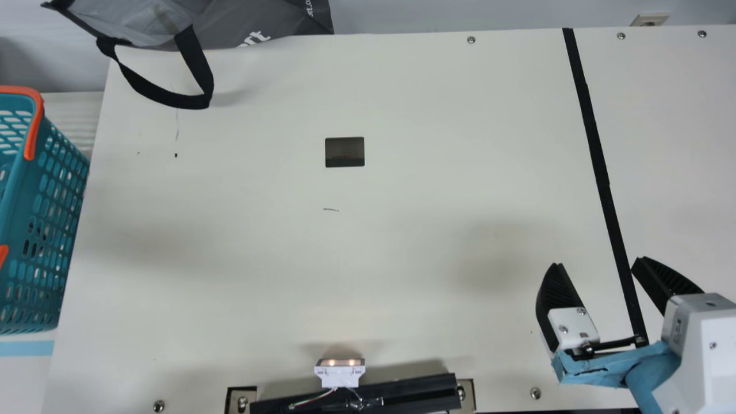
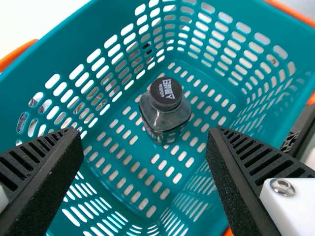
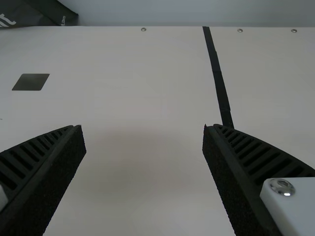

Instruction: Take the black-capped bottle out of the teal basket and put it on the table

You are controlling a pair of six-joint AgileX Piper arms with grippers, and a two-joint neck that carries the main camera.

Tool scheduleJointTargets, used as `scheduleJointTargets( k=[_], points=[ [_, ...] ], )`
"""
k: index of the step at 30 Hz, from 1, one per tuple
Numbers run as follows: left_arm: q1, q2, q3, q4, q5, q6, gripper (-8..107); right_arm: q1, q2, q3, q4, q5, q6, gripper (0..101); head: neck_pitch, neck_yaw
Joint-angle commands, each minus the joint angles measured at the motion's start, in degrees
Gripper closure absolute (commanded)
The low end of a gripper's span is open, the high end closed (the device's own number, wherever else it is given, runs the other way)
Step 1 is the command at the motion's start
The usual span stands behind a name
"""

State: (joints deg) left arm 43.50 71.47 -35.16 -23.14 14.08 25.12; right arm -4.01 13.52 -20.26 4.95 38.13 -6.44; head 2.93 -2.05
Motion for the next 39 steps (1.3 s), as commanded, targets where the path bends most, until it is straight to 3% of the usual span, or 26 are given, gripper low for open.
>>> scheduleJointTargets(
  k=[1, 17, 26, 39],
  points=[
    [0.25, 0.92, -0.08, -0.53, -0.47, 1.00, -8, 0.00, 0.00, 0.00, 0.00, 0.00, 0.00, 10, -0.21, 0.47],
    [0.76, 9.42, -3.35, -4.30, -4.93, 6.06, -8, 0.00, 0.00, 0.00, 0.00, -0.04, 0.00, 10, -0.21, 0.47],
    [-0.78, 12.84, -5.83, -10.17, -5.80, 10.89, -8, 0.00, 0.00, 0.00, 0.00, -0.04, 0.00, 10, -0.21, 0.47],
    [1.90, 17.42, -8.26, -17.36, -5.94, 18.98, -8, 0.00, 0.00, 0.00, 0.00, -0.04, 0.00, 10, -0.21, 0.47]
  ],
)
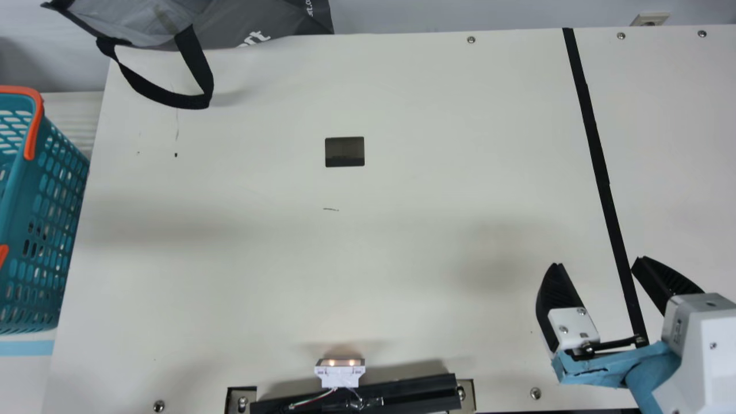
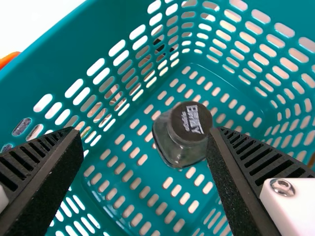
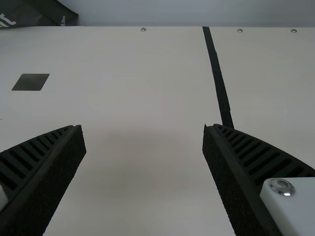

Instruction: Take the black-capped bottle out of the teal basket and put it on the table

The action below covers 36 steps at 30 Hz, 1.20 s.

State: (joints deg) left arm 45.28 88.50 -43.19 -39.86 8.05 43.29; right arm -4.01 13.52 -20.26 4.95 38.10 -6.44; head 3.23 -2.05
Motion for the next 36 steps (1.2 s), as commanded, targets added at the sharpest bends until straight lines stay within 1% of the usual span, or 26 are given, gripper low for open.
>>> scheduleJointTargets(
  k=[1, 24, 29, 36],
  points=[
    [0.20, 0.73, -0.38, -1.20, -0.02, 1.35, -8, 0.00, 0.00, 0.00, 0.00, 0.00, 0.00, 10, -0.51, 0.47],
    [-0.75, 9.31, -5.48, -17.37, -0.18, 16.36, -8, 0.00, 0.00, 0.00, -0.05, -0.02, 0.00, 10, -0.51, 0.47],
    [-1.17, 10.73, -6.54, -22.50, 0.89, 21.08, -8, 0.00, 0.00, 0.00, -0.10, -0.01, 0.00, 10, -0.51, 0.47],
    [-1.72, 11.87, -6.71, -30.78, 3.03, 29.10, -8, 0.00, 0.00, 0.00, -0.10, -0.01, 0.00, 10, -0.51, 0.47]
  ],
)
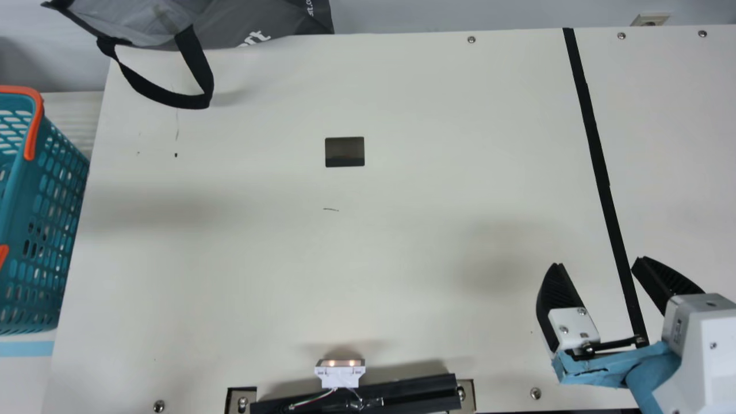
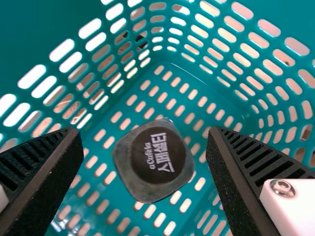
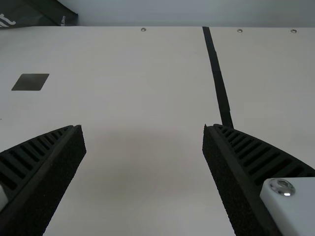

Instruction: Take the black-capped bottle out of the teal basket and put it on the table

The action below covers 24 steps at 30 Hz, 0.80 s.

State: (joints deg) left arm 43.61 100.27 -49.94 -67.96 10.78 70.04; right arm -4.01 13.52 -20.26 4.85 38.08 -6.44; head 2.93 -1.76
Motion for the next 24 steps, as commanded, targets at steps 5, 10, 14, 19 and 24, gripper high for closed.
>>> scheduleJointTargets(
  k=[5, 10, 14, 19, 24],
  points=[
    [-0.22, 0.58, 0.87, -8.49, 1.40, 8.49, -8, 0.00, 0.00, 0.00, 0.00, 0.00, 0.00, 10, -0.21, 0.18],
    [0.03, 1.38, 1.57, -13.57, 2.09, 14.43, -8, 0.00, 0.00, 0.00, 0.00, 0.00, 0.00, 10, -0.21, 0.18],
    [0.58, 2.43, 1.74, -17.53, 2.52, 19.23, -8, 0.00, 0.00, 0.00, 0.00, 0.00, 0.00, 10, -0.21, 0.18],
    [1.33, 3.75, 1.57, -21.72, 2.96, 24.23, -8, 0.00, 0.00, 0.00, 0.00, 0.00, 0.00, 10, -0.21, 0.18],
    [1.82, 4.96, 1.22, -25.62, 3.35, 28.53, -8, 0.00, 0.00, 0.00, 0.00, 0.00, 0.00, 10, -0.21, 0.18]
  ],
)
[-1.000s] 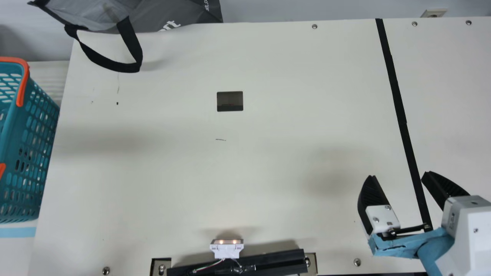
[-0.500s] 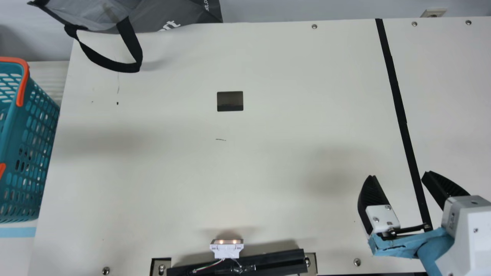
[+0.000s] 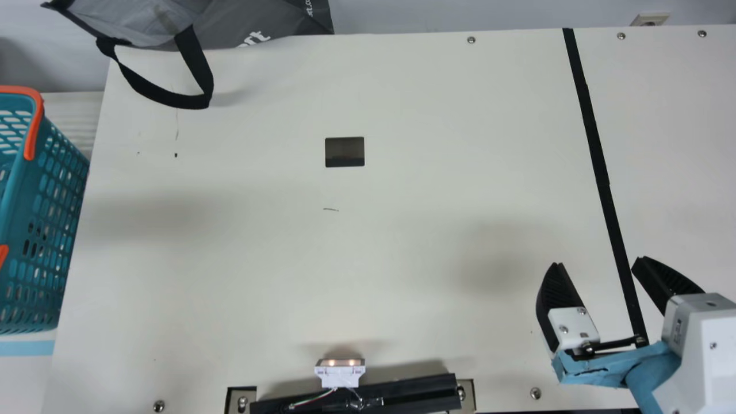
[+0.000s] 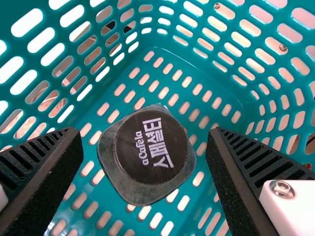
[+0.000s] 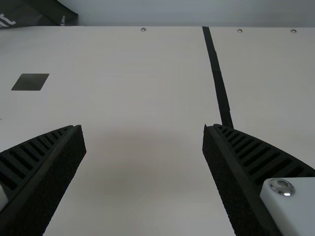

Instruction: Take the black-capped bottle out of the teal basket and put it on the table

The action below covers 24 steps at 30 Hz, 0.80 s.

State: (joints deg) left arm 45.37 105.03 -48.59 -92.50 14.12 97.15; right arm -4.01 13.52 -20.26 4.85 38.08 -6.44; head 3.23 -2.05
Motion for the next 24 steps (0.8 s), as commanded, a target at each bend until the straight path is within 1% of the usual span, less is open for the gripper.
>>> scheduleJointTargets(
  k=[1, 2, 3, 4, 13, 24],
  points=[
    [0.13, 0.32, -0.12, -1.78, 0.11, 2.17, -8, 0.00, 0.00, 0.00, 0.00, 0.00, 0.00, 10, -0.51, 0.47],
    [0.18, 0.48, -0.15, -2.44, 0.21, 2.87, 44, 0.00, 0.00, 0.00, 0.00, 0.00, 0.00, 10, -0.51, 0.47],
    [0.24, 0.57, -0.13, -3.12, 0.31, 3.62, 76, 0.00, 0.00, 0.00, 0.00, 0.00, 0.00, 10, -0.51, 0.47],
    [0.26, 0.63, -0.12, -3.67, 0.37, 4.19, 99, 0.00, 0.00, 0.00, 0.00, 0.00, 0.00, 10, -0.51, 0.47],
    [0.39, -0.15, 0.96, -7.28, 1.25, 8.13, 99, 0.00, 0.00, 0.00, 0.06, 0.00, 0.00, 10, -0.51, 0.47],
    [0.24, -4.90, 3.57, -6.36, 1.76, 8.79, 99, 0.00, 0.00, 0.00, 0.00, -0.07, 0.00, 10, -0.51, 0.47]
  ],
)
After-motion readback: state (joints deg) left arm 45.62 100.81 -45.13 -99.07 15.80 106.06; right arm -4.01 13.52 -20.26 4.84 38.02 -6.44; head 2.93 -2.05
